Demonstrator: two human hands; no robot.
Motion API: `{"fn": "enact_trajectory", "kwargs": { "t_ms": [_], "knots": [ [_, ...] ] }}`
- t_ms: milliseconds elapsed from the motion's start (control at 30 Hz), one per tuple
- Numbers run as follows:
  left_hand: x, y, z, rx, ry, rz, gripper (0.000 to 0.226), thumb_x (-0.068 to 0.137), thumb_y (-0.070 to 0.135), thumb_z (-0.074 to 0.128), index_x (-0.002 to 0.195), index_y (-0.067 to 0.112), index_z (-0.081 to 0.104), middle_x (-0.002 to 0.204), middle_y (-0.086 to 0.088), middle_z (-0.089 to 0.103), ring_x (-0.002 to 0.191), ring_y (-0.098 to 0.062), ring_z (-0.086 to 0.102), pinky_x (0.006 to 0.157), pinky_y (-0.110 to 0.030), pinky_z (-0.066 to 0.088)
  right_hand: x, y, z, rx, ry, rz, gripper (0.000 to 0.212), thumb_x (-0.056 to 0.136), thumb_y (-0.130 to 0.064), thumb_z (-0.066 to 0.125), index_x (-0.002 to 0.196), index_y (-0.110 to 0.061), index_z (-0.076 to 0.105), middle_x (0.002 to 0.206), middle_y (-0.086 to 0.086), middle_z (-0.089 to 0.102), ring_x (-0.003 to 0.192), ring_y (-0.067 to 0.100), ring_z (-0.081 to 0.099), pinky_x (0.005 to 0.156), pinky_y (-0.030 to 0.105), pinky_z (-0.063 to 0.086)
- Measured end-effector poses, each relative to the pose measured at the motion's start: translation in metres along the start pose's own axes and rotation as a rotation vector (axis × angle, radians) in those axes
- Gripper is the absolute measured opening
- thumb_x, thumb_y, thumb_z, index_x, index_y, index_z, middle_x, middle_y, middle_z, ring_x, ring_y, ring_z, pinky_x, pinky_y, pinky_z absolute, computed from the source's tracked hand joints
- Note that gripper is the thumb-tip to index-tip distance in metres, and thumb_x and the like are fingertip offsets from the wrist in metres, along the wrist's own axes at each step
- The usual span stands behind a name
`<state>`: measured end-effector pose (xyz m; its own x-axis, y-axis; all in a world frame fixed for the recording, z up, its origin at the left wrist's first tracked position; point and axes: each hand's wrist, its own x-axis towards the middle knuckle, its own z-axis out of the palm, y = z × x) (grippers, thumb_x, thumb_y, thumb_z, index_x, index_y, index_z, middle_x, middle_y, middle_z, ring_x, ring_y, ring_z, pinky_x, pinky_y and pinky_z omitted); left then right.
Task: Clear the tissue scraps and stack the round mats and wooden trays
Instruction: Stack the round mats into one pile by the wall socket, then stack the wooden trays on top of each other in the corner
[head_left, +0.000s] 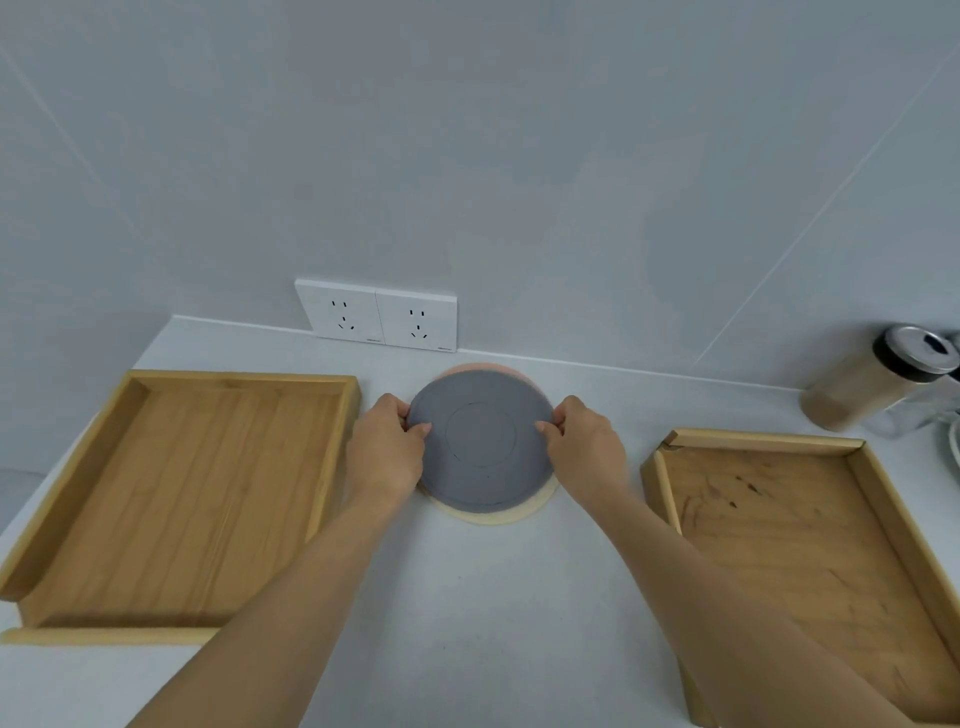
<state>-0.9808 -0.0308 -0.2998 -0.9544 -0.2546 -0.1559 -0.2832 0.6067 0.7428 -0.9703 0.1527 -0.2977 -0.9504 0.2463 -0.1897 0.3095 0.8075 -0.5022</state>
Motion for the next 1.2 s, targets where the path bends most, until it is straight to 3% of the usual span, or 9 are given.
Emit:
{"fn": "enact_trajectory", "kwargs": {
  "t_ms": [133,267,333,400,500,667,1033,1200],
  "knots": [
    [-0.005,0.004,0.003,0.366,0.047,0.13,0.026,0.09,0.018,0.055,0.112,0.006,0.048,0.11,-0.012,0.054,0.099,-0.033,0.053,0.075,-0.041,0.043,0.0,0.001,0.002,-0.24,0.105,-0.12,0.028,0.095,-0.03,0.044,0.111,-0.007,0.049,0.112,0.01,0.054,0.103,0.026,0.05,0.085,0.034,0.04],
    [-0.007,0.002,0.004,0.568,0.07,0.294,0.044,0.088,0.024,0.056,0.127,0.008,0.044,0.129,-0.013,0.049,0.117,-0.032,0.044,0.093,-0.037,0.035,-0.003,0.003,0.001,-0.39,0.181,-0.239,0.048,0.092,-0.034,0.049,0.131,-0.007,0.039,0.124,0.012,0.052,0.113,0.03,0.049,0.096,0.039,0.036],
    [-0.011,0.0,0.001,0.571,0.084,0.347,0.055,0.087,0.034,0.056,0.134,0.008,0.041,0.139,-0.012,0.044,0.128,-0.031,0.037,0.104,-0.038,0.028,-0.007,0.004,0.0,-0.372,0.263,-0.31,0.062,0.084,-0.04,0.059,0.132,-0.005,0.043,0.121,0.017,0.058,0.11,0.034,0.055,0.093,0.044,0.042],
    [-0.017,0.002,-0.004,0.576,0.143,0.421,0.063,0.086,0.045,0.052,0.136,0.008,0.041,0.142,-0.014,0.043,0.132,-0.032,0.037,0.107,-0.041,0.027,-0.015,0.004,-0.005,-0.366,0.356,-0.356,0.068,0.08,-0.051,0.054,0.133,-0.009,0.044,0.125,0.019,0.058,0.115,0.033,0.056,0.095,0.045,0.043],
    [-0.03,0.01,-0.012,0.592,0.238,0.524,0.07,0.082,0.056,0.038,0.136,0.011,0.042,0.141,-0.015,0.045,0.13,-0.032,0.042,0.106,-0.043,0.028,-0.028,0.001,-0.017,-0.389,0.444,-0.418,0.071,0.082,-0.061,0.04,0.14,-0.02,0.034,0.14,0.016,0.045,0.13,0.031,0.043,0.106,0.046,0.032],
    [-0.059,0.029,-0.027,0.566,0.298,0.629,0.071,0.085,0.064,0.028,0.143,0.024,0.03,0.151,-0.01,0.03,0.14,-0.029,0.026,0.113,-0.043,0.015,-0.055,-0.001,-0.04,-0.381,0.595,-0.488,0.072,0.084,-0.065,0.037,0.144,-0.026,0.023,0.149,0.015,0.03,0.138,0.029,0.028,0.111,0.044,0.013],
    [-0.122,0.082,-0.001,0.488,0.266,0.791,0.072,0.086,0.069,0.02,0.144,0.026,0.028,0.153,-0.007,0.026,0.142,-0.026,0.018,0.115,-0.041,0.006,-0.104,0.053,-0.098,-0.368,0.736,-0.377,0.075,0.084,-0.066,0.035,0.146,-0.029,0.014,0.153,0.013,0.02,0.141,0.026,0.014,0.114,0.043,0.001],
    [-0.155,0.112,0.03,0.493,0.231,0.845,0.072,0.085,0.068,0.022,0.144,0.027,0.024,0.153,-0.007,0.025,0.142,-0.027,0.018,0.114,-0.042,0.007,-0.123,0.099,-0.127,-0.363,0.849,-0.324,0.074,0.084,-0.065,0.041,0.144,-0.028,0.021,0.151,0.015,0.025,0.14,0.026,0.021,0.114,0.044,0.007]
  ]
}}
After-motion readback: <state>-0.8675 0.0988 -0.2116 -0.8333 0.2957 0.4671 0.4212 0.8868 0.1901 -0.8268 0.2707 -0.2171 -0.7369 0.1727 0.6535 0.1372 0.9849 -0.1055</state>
